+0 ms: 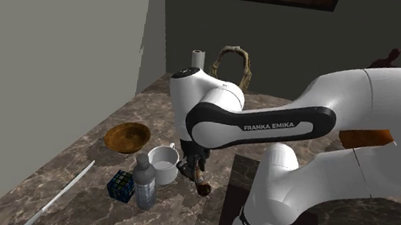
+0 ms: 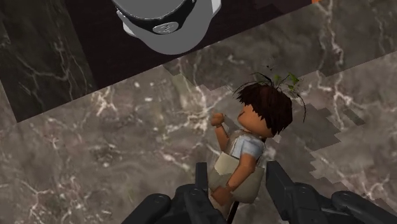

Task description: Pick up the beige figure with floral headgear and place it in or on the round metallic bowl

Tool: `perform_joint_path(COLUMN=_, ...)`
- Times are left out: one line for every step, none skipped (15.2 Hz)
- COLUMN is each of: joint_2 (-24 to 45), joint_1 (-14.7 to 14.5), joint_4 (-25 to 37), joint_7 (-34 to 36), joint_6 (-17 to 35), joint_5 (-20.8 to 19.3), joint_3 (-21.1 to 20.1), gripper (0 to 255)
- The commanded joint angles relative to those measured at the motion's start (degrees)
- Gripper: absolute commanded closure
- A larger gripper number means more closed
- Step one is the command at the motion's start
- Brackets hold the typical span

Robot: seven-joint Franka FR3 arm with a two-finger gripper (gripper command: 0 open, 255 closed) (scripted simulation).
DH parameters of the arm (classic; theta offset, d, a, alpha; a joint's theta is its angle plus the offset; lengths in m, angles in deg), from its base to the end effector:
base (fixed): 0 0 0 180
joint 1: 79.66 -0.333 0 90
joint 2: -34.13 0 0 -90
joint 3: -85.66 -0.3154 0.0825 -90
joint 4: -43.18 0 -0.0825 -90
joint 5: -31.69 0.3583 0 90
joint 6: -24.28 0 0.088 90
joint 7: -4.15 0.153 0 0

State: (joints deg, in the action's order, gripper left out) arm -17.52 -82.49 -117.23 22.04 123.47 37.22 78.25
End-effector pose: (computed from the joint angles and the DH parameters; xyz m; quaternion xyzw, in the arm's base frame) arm 0.2270 0.0488 0.3888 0.9907 -0.1067 -0.0818 0.0221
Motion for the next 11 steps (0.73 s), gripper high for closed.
perform_joint_path(joint_2=-0.2, joint_1=0.0, joint_4=1.3, joint_7=0.0, joint_6=-1.5, joint_5=-0.1, joint_3=0.1, gripper=255)
perform_joint_path(joint_2=-0.3, joint_1=0.1, joint_4=2.0, joint_7=0.0, joint_6=-2.4, joint_5=-0.2, joint_3=0.2, gripper=255)
perform_joint_path(joint_2=-0.4, joint_1=0.1, joint_4=2.7, joint_7=0.0, joint_6=-3.2, joint_5=-0.3, joint_3=0.3, gripper=255)
perform_joint_path(joint_2=-0.5, joint_1=0.1, joint_4=3.4, joint_7=0.0, joint_6=-4.0, joint_5=-0.3, joint_3=0.3, gripper=255)
perform_joint_path(joint_2=-0.6, joint_1=0.2, joint_4=4.2, joint_7=0.1, joint_6=-4.8, joint_5=-0.4, joint_3=0.4, gripper=255)
perform_joint_path(joint_2=-0.6, joint_1=0.2, joint_4=4.9, joint_7=0.1, joint_6=-5.6, joint_5=-0.5, joint_3=0.5, gripper=255)
perform_joint_path(joint_2=-0.6, joint_1=0.2, joint_4=5.7, joint_7=0.1, joint_6=-6.4, joint_5=-0.6, joint_3=0.6, gripper=255)
perform_joint_path(joint_2=-0.6, joint_1=0.3, joint_4=6.4, joint_7=0.1, joint_6=-7.1, joint_5=-0.6, joint_3=0.6, gripper=255)
perform_joint_path(joint_2=-0.6, joint_1=0.3, joint_4=7.2, joint_7=0.1, joint_6=-7.9, joint_5=-0.7, joint_3=0.7, gripper=255)
perform_joint_path(joint_2=-0.6, joint_1=0.3, joint_4=8.0, joint_7=0.1, joint_6=-8.6, joint_5=-0.8, joint_3=0.8, gripper=255)
perform_joint_path(joint_2=-0.6, joint_1=0.4, joint_4=8.8, joint_7=0.1, joint_6=-9.4, joint_5=-0.8, joint_3=0.8, gripper=255)
